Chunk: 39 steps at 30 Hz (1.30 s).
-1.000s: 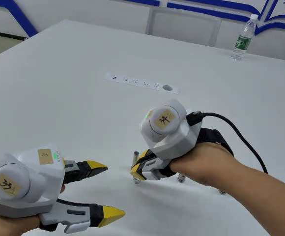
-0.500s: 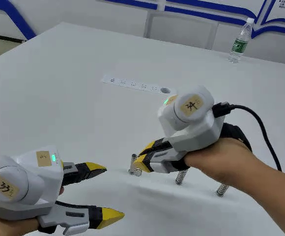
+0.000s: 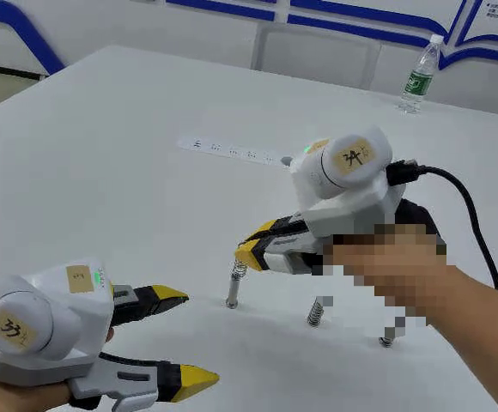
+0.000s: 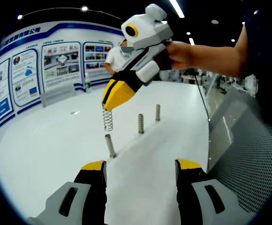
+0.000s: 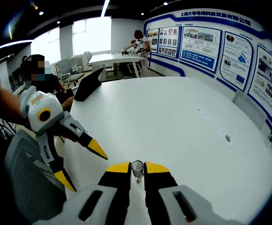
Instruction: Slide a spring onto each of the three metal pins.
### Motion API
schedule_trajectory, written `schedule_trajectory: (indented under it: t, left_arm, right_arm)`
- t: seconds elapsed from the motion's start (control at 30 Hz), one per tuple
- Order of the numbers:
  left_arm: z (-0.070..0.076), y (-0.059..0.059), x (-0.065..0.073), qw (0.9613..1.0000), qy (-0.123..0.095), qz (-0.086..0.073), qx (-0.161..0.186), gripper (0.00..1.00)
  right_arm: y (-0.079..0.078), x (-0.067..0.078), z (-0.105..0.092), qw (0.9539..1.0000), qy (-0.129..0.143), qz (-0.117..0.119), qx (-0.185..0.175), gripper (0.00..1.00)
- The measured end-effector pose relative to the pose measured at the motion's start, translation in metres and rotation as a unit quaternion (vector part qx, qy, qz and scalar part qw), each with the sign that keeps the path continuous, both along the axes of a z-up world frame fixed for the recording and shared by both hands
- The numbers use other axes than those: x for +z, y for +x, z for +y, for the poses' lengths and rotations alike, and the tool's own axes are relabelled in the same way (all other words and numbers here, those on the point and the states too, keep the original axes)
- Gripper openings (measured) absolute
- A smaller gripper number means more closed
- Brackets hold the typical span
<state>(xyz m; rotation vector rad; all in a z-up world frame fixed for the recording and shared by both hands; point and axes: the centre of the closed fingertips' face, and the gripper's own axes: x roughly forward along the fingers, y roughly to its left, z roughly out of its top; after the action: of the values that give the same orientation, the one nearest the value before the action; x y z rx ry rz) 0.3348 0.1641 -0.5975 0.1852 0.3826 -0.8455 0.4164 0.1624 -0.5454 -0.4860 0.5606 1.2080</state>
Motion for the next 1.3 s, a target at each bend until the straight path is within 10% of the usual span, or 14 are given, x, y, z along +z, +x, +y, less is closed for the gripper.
schedule_trajectory:
  t: [1.3]
  left_arm:
    - [0.004,0.0,-0.004,1.0,-0.002,0.005,0.008,0.61]
  right_arm:
    - [0.012,-0.048,0.002,0.9988,-0.026,0.037,-0.019,0.12]
